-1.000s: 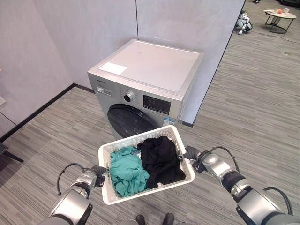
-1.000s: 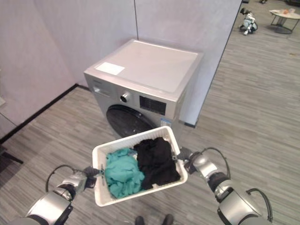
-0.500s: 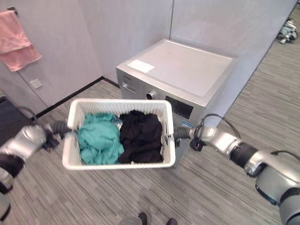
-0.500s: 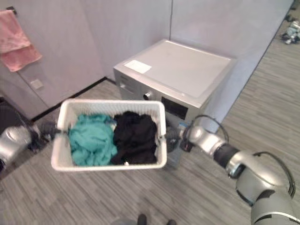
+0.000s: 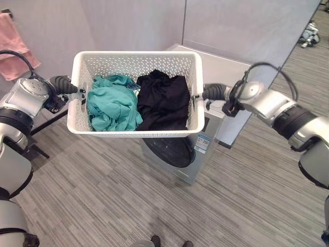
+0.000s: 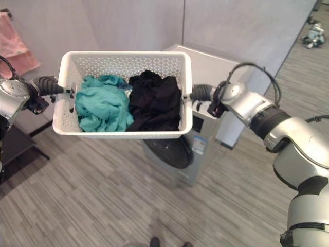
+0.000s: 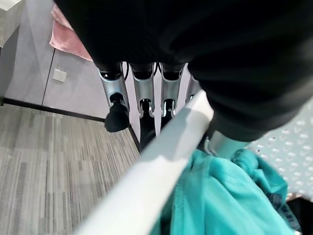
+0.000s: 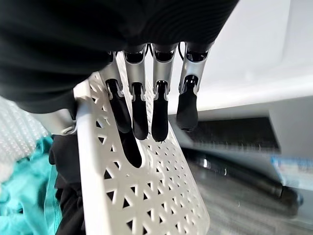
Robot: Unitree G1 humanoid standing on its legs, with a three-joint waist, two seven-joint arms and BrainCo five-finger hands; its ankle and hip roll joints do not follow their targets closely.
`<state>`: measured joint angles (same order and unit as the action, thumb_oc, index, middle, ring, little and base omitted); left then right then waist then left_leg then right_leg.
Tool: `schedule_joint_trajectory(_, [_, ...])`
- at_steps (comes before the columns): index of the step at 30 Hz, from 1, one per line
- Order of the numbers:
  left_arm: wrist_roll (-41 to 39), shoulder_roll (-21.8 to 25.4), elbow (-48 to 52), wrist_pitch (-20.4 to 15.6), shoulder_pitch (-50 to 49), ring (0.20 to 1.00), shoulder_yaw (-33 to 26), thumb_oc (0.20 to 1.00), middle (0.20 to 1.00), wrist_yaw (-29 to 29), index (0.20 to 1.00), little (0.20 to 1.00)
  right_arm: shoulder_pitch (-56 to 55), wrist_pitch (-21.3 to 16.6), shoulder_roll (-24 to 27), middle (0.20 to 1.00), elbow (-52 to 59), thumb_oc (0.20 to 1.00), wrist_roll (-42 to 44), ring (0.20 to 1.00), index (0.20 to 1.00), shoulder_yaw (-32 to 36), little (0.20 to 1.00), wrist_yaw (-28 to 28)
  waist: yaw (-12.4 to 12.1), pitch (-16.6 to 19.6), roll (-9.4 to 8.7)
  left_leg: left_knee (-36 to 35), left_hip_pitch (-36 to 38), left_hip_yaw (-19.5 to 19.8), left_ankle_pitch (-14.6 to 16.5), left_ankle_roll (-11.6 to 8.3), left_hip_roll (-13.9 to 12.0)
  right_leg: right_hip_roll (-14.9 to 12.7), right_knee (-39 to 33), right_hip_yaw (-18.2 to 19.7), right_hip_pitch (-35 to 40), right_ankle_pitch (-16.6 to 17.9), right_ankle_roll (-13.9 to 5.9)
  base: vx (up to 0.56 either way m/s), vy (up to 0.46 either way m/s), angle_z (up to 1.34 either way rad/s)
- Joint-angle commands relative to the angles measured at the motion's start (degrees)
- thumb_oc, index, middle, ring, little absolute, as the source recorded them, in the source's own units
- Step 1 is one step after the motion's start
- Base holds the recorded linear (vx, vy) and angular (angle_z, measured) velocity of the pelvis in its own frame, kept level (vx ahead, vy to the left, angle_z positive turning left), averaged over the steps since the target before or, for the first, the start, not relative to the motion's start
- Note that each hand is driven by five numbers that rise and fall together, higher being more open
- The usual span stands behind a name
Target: Grab the laundry basket,head to the washer,open it,put in the laundry and shut it.
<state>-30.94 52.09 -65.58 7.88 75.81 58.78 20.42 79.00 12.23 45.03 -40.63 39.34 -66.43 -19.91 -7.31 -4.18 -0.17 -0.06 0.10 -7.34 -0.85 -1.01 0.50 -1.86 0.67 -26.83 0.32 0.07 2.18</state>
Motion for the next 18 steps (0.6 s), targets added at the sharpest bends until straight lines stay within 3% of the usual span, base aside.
schedule_joint_trajectory(1, [-0.25,-1.27,-3.15,-4.91,7.58,0.200,1.19,0.200,0.200,-3.23,0.200,0.200,11.01,-6.74,-3.87,0.200,-8.62,0.200,3.54,0.200,0.200,6.40,0.200,3.27,-0.88,2.07,-1.24,-3.53,0.37,-4.47,-4.34,-5.12,-6.49,-5.71,-4.59,3.68,4.83,3.43,-10.78,0.02,0.047,-0.36])
schedule_joint_trajectory(5, [-0.52,-3.32,-5.79,-5.00,9.47,0.200,1.13,0.200,0.200,-3.83,0.200,0.200,9.89,-5.37,-5.96,0.200,-19.89,0.200,0.69,0.200,0.200,9.91,0.200,4.59,0.66,1.60,-0.66,-2.98,1.48,-6.15,-3.35,-4.56,-6.47,-5.76,-3.56,5.98,4.33,3.34,-10.71,0.03,0.076,-0.45])
schedule_joint_trajectory(10, [1.87,-6.11,-10.90,-4.87,12.18,0.200,0.97,0.200,0.200,-5.64,0.200,0.200,8.33,-4.08,-14.60,0.200,-29.88,0.200,-0.51,0.200,0.200,15.12,0.200,5.82,2.28,0.99,0.07,-2.09,1.67,-7.91,-2.50,-3.57,-6.36,-5.98,0.01,8.47,1.48,2.80,-10.45,0.00,0.059,-0.37])
schedule_joint_trajectory(16, [3.04,-6.86,-13.57,-4.45,13.42,0.200,-0.24,0.200,0.200,-6.67,0.200,0.200,9.02,-3.16,-19.66,0.200,-33.40,0.200,-2.99,0.200,0.200,16.06,0.200,5.94,2.58,0.47,0.20,-3.07,2.76,-10.78,-2.53,-3.26,-6.20,-6.13,1.10,7.84,0.04,3.83,-11.08,-0.01,0.037,-0.31])
schedule_joint_trajectory(18, [1.88,-7.84,-13.35,-4.13,14.86,0.200,-0.21,0.200,0.200,-7.66,0.200,0.200,9.71,-3.30,-20.77,0.200,-34.57,0.200,-3.63,0.200,0.200,16.90,0.200,7.32,1.57,0.18,0.35,-3.76,2.44,-12.31,-2.80,-3.44,-6.19,-6.35,0.08,5.05,-1.15,5.45,-11.64,-0.06,0.033,-0.18])
